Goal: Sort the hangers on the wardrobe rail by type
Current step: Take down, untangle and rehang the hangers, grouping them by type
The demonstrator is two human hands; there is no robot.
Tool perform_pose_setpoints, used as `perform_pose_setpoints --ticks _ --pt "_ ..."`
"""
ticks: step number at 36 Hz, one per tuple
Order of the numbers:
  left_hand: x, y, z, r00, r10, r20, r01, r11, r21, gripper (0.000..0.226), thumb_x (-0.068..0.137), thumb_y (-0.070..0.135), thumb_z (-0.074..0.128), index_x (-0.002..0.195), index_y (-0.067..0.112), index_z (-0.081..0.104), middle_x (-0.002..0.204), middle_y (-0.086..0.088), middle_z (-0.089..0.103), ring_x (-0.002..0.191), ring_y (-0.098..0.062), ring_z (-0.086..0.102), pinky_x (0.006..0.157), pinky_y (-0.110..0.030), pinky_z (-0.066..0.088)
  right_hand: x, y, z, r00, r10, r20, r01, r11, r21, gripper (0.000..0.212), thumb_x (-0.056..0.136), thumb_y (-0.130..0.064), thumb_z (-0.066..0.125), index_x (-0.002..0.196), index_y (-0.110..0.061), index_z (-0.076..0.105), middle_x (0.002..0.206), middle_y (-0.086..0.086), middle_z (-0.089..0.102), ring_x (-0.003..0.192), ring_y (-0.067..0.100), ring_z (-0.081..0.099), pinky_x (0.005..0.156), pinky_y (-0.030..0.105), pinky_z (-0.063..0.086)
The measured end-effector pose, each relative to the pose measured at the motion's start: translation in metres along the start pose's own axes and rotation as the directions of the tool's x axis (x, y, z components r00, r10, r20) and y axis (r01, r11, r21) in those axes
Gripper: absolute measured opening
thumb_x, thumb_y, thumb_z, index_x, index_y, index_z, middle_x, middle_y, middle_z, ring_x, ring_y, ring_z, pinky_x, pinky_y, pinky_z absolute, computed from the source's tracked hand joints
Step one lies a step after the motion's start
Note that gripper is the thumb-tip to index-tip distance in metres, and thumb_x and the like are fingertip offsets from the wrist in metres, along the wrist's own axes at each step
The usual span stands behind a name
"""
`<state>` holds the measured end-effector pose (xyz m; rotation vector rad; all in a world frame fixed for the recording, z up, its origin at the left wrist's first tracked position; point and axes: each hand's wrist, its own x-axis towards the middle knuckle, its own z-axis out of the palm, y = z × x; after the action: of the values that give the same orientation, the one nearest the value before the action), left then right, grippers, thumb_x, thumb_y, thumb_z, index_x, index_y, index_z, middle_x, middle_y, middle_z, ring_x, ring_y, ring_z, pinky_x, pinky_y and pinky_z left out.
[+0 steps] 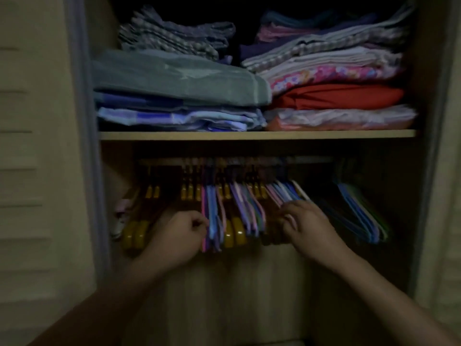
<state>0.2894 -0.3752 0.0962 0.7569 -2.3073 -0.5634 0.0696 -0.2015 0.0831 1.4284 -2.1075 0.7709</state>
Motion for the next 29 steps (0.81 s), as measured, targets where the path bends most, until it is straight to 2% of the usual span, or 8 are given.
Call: perform_pose_setpoints --ticks 5,10,15,19,22,24,27,29 --pt "0.008 0.05 0.036 0.988 0.146 -0.055 -0.141 0.986 0.087 0.018 0.095 0.02 0.059 0.105 0.028 0.072 0.09 0.014 0.062 0.081 -0.005 0.059 0.07 -0.022 0.042 -0.026 0.074 -0.027 0.951 0.301 -0.068 -0.291 0.949 0.125 0.018 0.093 -0.019 0.061 0.109 -0.021 0.067 0.107 -0.002 0.066 0.101 0.016 0.059 0.082 0.031 0.045" --pt "0.029 0.085 0.07 0.97 0.226 -0.087 -0.211 0.965 0.157 0.027 0.098 0.027 0.053 0.123 0.029 0.062 0.12 0.009 0.055 0.096 -0.007 0.055 0.08 -0.026 0.047 -0.036 0.131 -0.026 0.882 0.465 0.079 -0.47 0.847 0.248 0.02 0.094 -0.014 0.062 0.113 -0.017 0.065 0.109 0.002 0.069 0.102 0.015 0.062 0.084 0.026 0.044" --pt "0.063 0.119 0.078 0.913 0.341 -0.226 -0.221 0.876 0.429 0.062 0.093 0.027 0.059 0.151 0.023 0.035 0.155 -0.003 0.025 0.145 -0.022 0.027 0.116 -0.041 0.034 -0.017 0.168 -0.006 0.815 0.526 0.241 -0.578 0.727 0.369 0.024 0.099 -0.02 0.057 0.121 -0.016 0.063 0.12 0.004 0.065 0.112 0.021 0.06 0.092 0.031 0.046" --pt "0.093 0.141 0.07 0.864 0.419 -0.281 -0.181 0.777 0.603 0.077 0.082 0.022 0.067 0.151 0.016 0.034 0.142 -0.02 0.034 0.132 -0.038 0.037 0.111 -0.049 0.037 0.001 0.175 0.011 0.753 0.535 0.383 -0.656 0.559 0.508 0.037 0.099 -0.019 0.057 0.135 -0.016 0.054 0.127 0.005 0.061 0.11 0.022 0.061 0.088 0.032 0.049" --pt "0.098 0.153 0.077 0.853 0.44 -0.279 -0.139 0.708 0.692 0.077 0.078 0.024 0.07 0.147 0.016 0.039 0.135 -0.021 0.038 0.122 -0.037 0.041 0.1 -0.05 0.04 0.008 0.179 0.025 0.711 0.512 0.483 -0.699 0.434 0.569 0.049 0.094 -0.016 0.064 0.141 -0.015 0.049 0.124 0.007 0.063 0.095 0.017 0.066 0.075 0.028 0.051" --pt "0.1 0.156 0.078 0.794 0.519 -0.316 -0.13 0.653 0.746 0.075 0.075 0.027 0.071 0.144 0.015 0.043 0.135 -0.022 0.04 0.121 -0.038 0.039 0.096 -0.05 0.037 0.008 0.18 0.028 0.692 0.496 0.525 -0.719 0.408 0.562 0.048 0.091 -0.02 0.068 0.136 -0.017 0.052 0.117 0.005 0.067 0.092 0.017 0.068 0.069 0.026 0.049" --pt "0.107 0.162 0.072 0.722 0.578 -0.38 -0.122 0.647 0.753 0.08 0.076 0.029 0.064 0.15 0.017 0.036 0.143 -0.022 0.035 0.135 -0.04 0.03 0.106 -0.053 0.026 0.005 0.18 0.028 0.692 0.456 0.56 -0.721 0.398 0.567 0.043 0.091 -0.021 0.068 0.128 -0.028 0.048 0.108 -0.001 0.067 0.093 0.015 0.067 0.069 0.025 0.05" --pt "0.114 0.162 0.068 0.746 0.557 -0.366 -0.108 0.643 0.758 0.086 0.077 0.03 0.06 0.155 0.018 0.028 0.145 -0.021 0.037 0.138 -0.039 0.03 0.112 -0.054 0.023 0.005 0.18 0.028 0.7 0.45 0.554 -0.711 0.376 0.594 0.048 0.091 -0.016 0.068 0.134 -0.025 0.048 0.107 -0.002 0.066 0.093 0.016 0.067 0.071 0.027 0.053"
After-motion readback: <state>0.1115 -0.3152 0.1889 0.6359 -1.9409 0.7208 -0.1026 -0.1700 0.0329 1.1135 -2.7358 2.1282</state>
